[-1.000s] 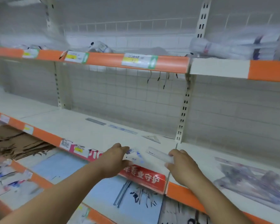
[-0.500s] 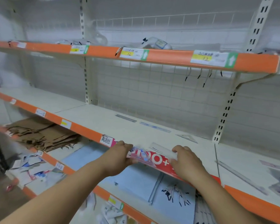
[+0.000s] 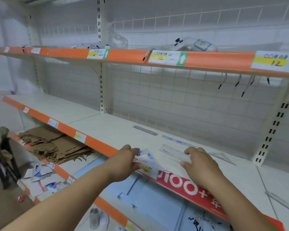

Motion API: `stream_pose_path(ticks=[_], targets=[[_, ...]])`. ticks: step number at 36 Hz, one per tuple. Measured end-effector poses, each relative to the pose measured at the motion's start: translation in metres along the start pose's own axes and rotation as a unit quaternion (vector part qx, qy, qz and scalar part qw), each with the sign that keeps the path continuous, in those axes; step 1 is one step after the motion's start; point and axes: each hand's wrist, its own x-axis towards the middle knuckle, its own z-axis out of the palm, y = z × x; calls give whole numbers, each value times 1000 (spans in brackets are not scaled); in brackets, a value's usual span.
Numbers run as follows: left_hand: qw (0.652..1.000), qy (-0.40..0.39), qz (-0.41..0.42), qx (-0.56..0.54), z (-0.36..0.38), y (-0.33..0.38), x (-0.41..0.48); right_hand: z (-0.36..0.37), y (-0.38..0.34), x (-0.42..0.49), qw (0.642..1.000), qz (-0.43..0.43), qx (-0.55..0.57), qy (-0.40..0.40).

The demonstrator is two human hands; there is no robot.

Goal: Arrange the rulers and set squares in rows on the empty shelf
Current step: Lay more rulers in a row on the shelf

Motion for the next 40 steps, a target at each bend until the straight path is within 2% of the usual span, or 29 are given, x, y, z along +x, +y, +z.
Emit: stream_pose_path(ticks=[12, 23, 32, 40], targets=[[999, -13, -26, 40, -20, -48, 71, 35, -24, 87, 999, -20, 11, -33], [999, -22, -22, 44, -20, -93, 108, 59, -38, 121, 998, -6, 8, -59], [998, -45, 27, 29, -12, -136, 135, 76, -58, 128, 998, 39, -4, -56], [991, -79, 102, 39, -27, -179, 164, 90, -98, 127, 993, 94, -29, -63]])
